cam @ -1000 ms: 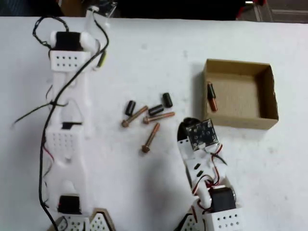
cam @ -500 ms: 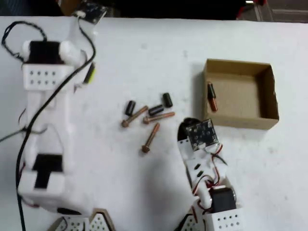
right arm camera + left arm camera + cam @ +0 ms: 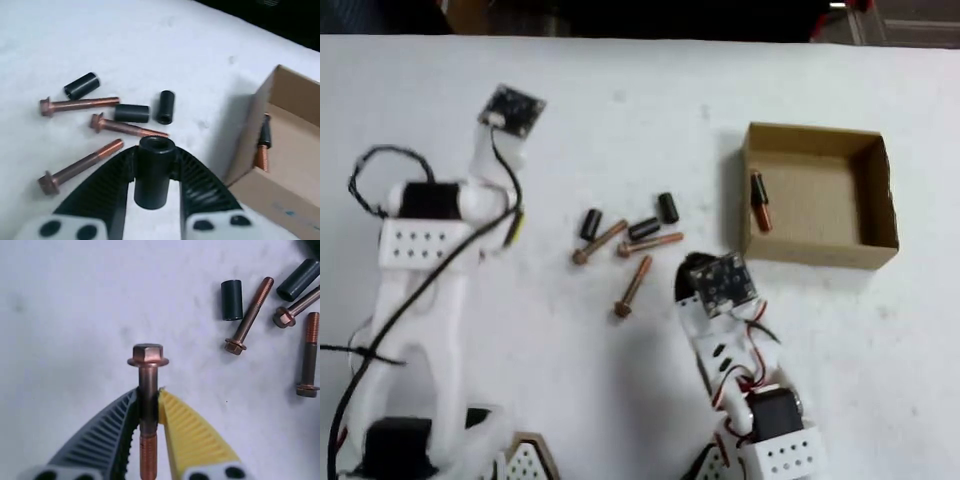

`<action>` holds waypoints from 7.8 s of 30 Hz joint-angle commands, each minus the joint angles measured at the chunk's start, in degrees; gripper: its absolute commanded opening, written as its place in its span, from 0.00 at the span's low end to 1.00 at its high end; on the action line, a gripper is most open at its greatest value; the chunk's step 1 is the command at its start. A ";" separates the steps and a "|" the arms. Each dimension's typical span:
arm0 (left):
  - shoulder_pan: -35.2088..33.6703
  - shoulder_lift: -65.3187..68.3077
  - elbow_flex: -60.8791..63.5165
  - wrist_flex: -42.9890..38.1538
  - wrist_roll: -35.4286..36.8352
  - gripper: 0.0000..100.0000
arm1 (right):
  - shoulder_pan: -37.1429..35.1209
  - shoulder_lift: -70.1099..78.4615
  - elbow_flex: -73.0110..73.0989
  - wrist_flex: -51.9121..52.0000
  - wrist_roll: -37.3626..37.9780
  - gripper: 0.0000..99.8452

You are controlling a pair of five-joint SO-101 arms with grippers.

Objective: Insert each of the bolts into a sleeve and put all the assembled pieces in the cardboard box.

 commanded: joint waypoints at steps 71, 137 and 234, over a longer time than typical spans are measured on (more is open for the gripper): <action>-0.04 9.19 17.76 -20.66 6.95 0.18 | -3.12 -0.48 0.00 -1.63 -0.35 0.02; -0.40 33.89 -5.01 -9.05 6.95 0.18 | -2.95 -0.48 0.18 -1.63 -0.35 0.02; 3.03 38.20 -29.71 11.87 16.18 0.03 | -6.20 -0.40 3.08 -4.00 -0.79 0.02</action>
